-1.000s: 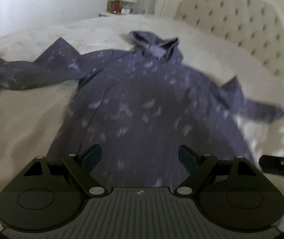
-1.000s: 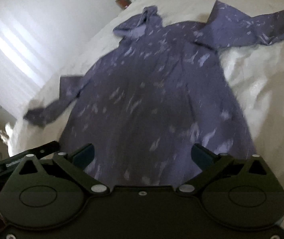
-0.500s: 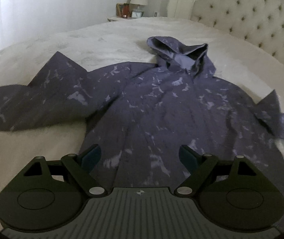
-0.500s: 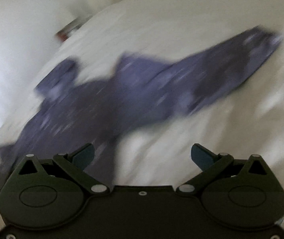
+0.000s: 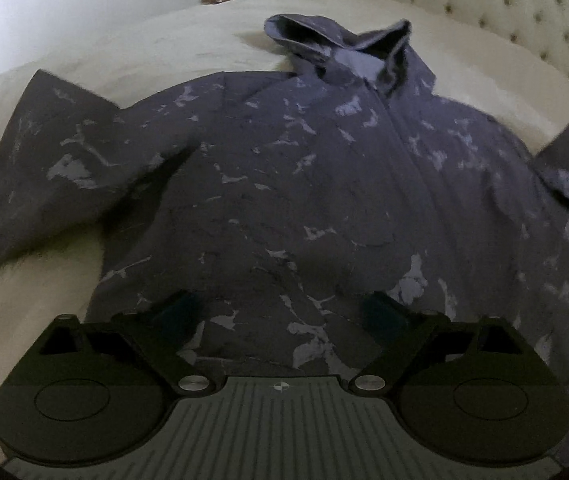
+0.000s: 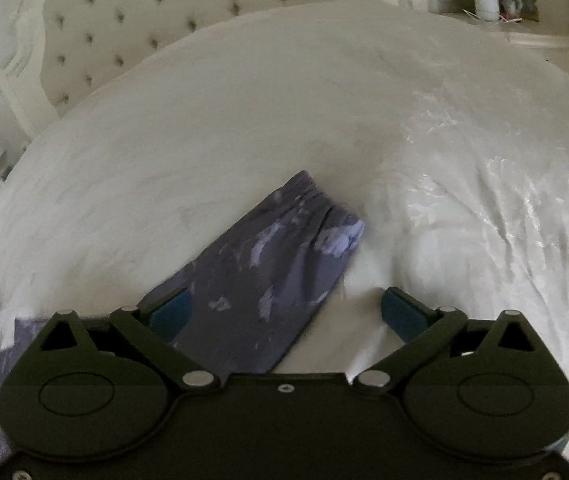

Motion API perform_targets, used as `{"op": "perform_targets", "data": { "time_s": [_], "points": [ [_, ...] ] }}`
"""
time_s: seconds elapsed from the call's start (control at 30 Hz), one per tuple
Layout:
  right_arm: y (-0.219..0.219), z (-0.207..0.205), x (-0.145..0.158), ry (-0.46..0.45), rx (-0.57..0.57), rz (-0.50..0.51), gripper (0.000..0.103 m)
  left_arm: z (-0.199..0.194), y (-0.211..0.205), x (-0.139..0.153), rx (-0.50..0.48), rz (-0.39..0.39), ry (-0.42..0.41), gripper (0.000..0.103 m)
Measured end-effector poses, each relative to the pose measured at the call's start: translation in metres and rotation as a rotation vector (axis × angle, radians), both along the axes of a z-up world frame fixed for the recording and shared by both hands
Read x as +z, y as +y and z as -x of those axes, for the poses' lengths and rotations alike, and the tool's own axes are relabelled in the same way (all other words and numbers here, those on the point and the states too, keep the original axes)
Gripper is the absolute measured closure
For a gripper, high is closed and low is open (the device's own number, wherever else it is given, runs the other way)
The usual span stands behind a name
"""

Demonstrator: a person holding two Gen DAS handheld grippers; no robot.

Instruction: Fold large clothes

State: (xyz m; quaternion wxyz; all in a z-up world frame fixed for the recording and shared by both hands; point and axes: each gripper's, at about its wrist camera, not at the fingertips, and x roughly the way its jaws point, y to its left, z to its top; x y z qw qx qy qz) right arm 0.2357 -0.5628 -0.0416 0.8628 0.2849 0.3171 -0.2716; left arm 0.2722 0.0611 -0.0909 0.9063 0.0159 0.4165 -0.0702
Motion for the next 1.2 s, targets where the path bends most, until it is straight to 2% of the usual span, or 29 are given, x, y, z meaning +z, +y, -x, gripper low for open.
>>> {"op": "perform_targets", "data": {
  "time_s": [0.07,0.1,0.13,0.17,0.2,0.27,0.33,0.47,0.63,0.8,0.9,0.97,1.2],
  "points": [
    [-0.006,0.001,0.0,-0.028,-0.007,0.014,0.008,0.0,-0.001,-0.001,-0.015,-0.009,-0.001,0.003],
    [-0.006,-0.003,0.001,-0.03,-0.009,0.025,0.029,0.0,0.0,-0.001,-0.023,-0.006,0.001,0.001],
    [-0.006,-0.005,0.001,-0.02,-0.012,0.037,0.062,0.001,0.001,-0.002,-0.028,-0.002,0.003,0.001],
    [-0.008,-0.007,0.001,-0.007,-0.017,0.034,0.08,0.001,0.0,-0.002,-0.029,-0.003,0.004,0.001],
    [-0.009,-0.006,0.001,-0.003,-0.021,0.015,0.085,0.0,0.0,-0.002,-0.03,-0.004,0.006,0.001],
    [-0.01,-0.003,0.004,-0.019,-0.023,-0.004,0.089,-0.001,0.0,-0.001,-0.032,-0.005,0.01,0.001],
    [-0.002,-0.003,0.014,-0.033,-0.007,0.025,0.09,0.0,0.002,0.0,-0.039,0.0,0.013,0.001],
    [0.029,-0.011,0.054,-0.074,0.082,0.098,0.091,-0.002,0.007,0.004,-0.036,0.041,0.017,0.001],
    [0.107,-0.035,0.119,-0.157,0.286,0.219,0.092,0.008,0.02,0.013,-0.018,0.103,0.017,0.001],
    [0.211,-0.059,0.16,-0.274,0.524,0.238,0.092,0.019,0.036,0.026,0.004,0.125,-0.001,0.001],
    [0.277,-0.073,0.162,-0.333,0.66,0.204,0.092,0.026,0.046,0.034,0.019,0.122,-0.018,0.001],
    [0.318,-0.082,0.152,-0.355,0.734,0.176,0.092,0.03,0.054,0.038,0.029,0.123,-0.024,0.001],
    [0.442,-0.101,0.088,-0.335,0.958,0.057,0.092,0.044,0.082,0.044,0.072,0.112,-0.027,0.001]
  ]
}}
